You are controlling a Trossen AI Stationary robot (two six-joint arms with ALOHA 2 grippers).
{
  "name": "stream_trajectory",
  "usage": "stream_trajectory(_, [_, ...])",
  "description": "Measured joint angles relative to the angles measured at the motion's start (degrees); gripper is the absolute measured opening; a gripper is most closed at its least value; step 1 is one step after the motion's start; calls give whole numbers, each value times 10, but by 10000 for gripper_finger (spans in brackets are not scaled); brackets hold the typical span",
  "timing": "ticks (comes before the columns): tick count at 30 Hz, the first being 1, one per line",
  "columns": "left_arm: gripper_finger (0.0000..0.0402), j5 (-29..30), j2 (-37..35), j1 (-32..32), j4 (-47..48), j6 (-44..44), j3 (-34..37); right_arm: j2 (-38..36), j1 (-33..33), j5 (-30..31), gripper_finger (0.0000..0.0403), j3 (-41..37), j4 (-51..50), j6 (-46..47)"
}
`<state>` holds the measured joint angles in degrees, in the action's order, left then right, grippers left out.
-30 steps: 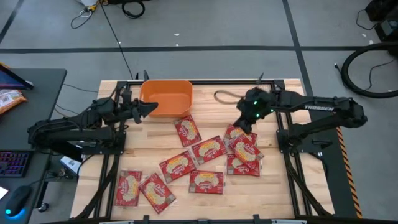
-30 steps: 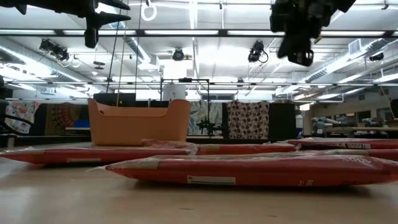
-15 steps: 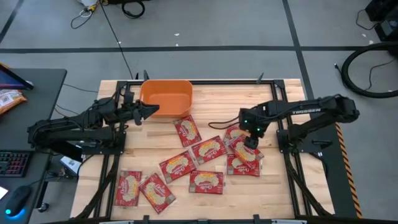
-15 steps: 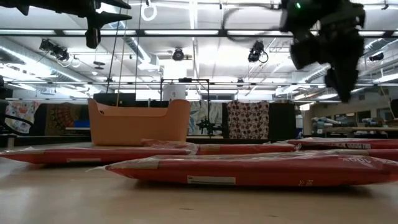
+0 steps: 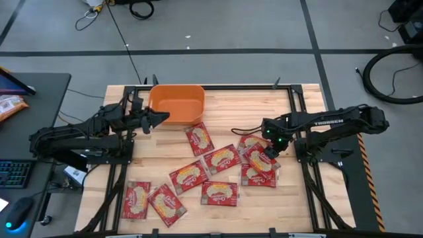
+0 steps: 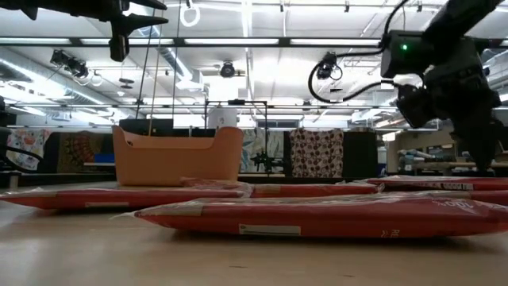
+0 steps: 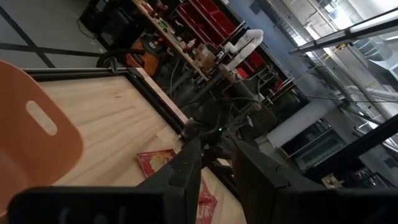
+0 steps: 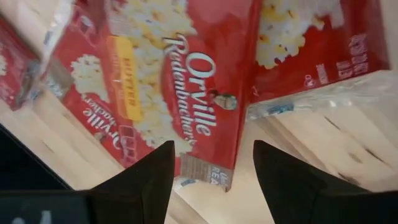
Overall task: Sort popcorn bags into baskets
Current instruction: Put the red popcorn bag into the orange bin
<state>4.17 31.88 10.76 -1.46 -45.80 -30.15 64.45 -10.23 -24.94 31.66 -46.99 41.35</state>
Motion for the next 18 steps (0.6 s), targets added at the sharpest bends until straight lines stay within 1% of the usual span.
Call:
stream_trajectory(2, [96,0,0,0,0,0,0,0,-1,-9,222,-18,33,11])
stream_trajectory(6, [96,0,0,0,0,-3,0,0,-1,-16,222,-43,67,22])
stream_trajectory(14, [96,0,0,0,0,-10,0,0,-1,-17,221,-70,103,25])
stream_trajectory(18, [96,0,0,0,0,-11,0,0,-1,-7,203,-78,124,25])
